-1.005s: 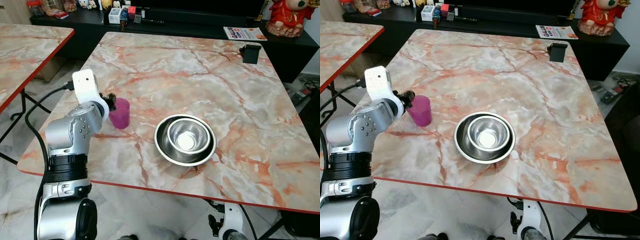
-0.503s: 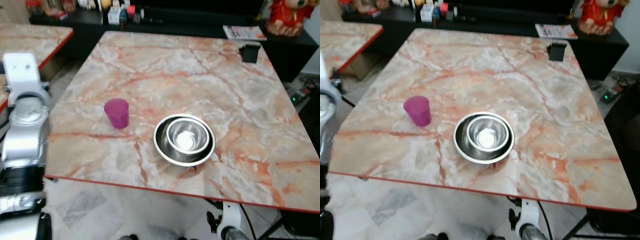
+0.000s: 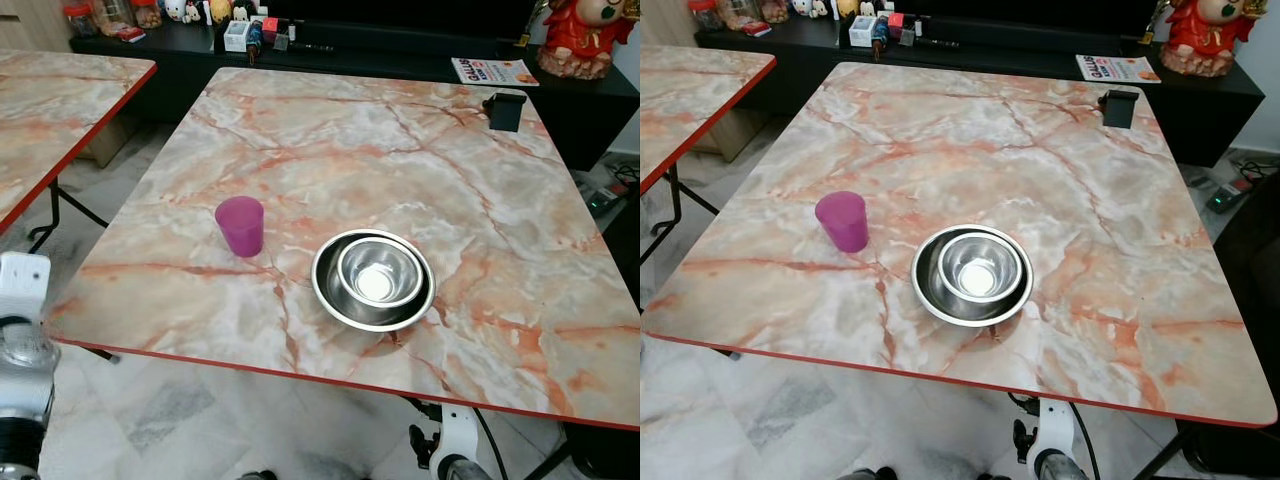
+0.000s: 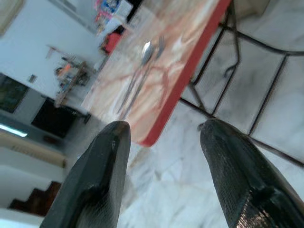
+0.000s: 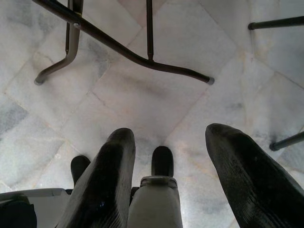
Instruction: Setting the table
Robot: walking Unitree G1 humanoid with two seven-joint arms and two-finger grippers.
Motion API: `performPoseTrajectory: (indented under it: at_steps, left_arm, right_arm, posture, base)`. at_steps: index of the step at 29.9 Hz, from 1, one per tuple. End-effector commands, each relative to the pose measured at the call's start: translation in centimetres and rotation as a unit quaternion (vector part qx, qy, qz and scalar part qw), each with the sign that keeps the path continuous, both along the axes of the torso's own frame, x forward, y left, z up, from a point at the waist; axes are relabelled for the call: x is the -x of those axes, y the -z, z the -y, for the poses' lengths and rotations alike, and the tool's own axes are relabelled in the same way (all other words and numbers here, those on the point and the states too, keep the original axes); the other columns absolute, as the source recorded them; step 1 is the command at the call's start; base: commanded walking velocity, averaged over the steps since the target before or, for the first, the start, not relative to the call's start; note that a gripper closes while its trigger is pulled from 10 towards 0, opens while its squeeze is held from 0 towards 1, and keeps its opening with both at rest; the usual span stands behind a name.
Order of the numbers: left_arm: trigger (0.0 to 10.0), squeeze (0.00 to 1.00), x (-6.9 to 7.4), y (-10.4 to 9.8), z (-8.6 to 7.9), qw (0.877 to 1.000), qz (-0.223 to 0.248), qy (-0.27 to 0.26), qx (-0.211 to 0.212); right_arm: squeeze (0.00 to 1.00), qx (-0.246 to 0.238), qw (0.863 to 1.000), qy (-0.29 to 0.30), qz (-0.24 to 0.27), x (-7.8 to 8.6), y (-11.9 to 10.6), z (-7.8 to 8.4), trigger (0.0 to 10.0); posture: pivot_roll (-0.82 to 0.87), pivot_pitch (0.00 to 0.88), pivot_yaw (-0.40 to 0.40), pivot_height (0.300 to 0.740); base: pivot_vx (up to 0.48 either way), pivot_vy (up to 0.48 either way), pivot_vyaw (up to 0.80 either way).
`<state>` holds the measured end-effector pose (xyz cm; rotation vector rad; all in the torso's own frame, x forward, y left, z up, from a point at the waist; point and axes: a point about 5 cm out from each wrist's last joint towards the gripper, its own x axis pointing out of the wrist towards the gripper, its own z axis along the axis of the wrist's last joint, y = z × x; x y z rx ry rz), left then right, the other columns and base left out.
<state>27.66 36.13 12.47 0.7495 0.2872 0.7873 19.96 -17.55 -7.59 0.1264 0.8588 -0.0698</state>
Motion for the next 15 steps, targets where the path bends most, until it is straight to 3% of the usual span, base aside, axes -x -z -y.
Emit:
performPoseTrajectory:
  at_steps: [1, 2, 7, 13, 14, 15]
  left_arm:
    - [10.0, 0.00, 1.7, 2.7, -0.9, 0.999, -0.034, -0.036, 0.006]
    - [10.0, 0.00, 3.3, 5.1, -1.1, 0.996, -0.069, -0.060, 0.009]
    - [10.0, 0.00, 5.9, 8.2, -0.8, 0.990, -0.094, -0.100, 0.015]
    - [10.0, 0.00, 7.0, 10.7, 0.3, 0.987, -0.122, -0.090, 0.056]
    - [10.0, 0.00, 7.1, 11.2, 0.6, 0.986, -0.124, -0.085, 0.071]
    - [10.0, 0.00, 7.2, 12.2, 1.5, 0.984, -0.119, -0.076, 0.113]
  right_arm:
    - [0.00, -0.001, 1.000, 0.006, -0.007, 0.4, 0.2, 0.2, 10.0]
    - [0.00, -0.001, 1.000, 0.006, -0.008, 0.5, 0.3, 0.2, 10.0]
    - [0.00, -0.001, 1.000, 0.007, -0.006, 0.5, 0.2, 0.2, 10.0]
    - [0.00, -0.001, 1.000, 0.006, -0.007, 0.5, 0.2, 0.2, 10.0]
    - [0.00, -0.001, 1.000, 0.006, -0.007, 0.5, 0.2, 0.2, 10.0]
    - [0.00, 0.000, 1.000, 0.006, -0.006, 0.4, 0.2, 0.3, 10.0]
  posture:
    - [0.11, 0.084, -0.011, 0.740]
    - [0.11, 0.080, -0.010, 0.740]
    - [0.10, 0.069, -0.010, 0.740]
    - [0.11, 0.067, -0.014, 0.740]
    - [0.11, 0.069, -0.014, 0.740]
    - [0.10, 0.072, -0.015, 0.740]
  base:
    - [0.000, 0.000, 0.00]
    - [0.000, 0.000, 0.00]
    - [0.000, 0.000, 0.00]
    - [0.000, 0.000, 0.00]
    - [0.000, 0.000, 0.00]
    - [0.000, 0.000, 0.00]
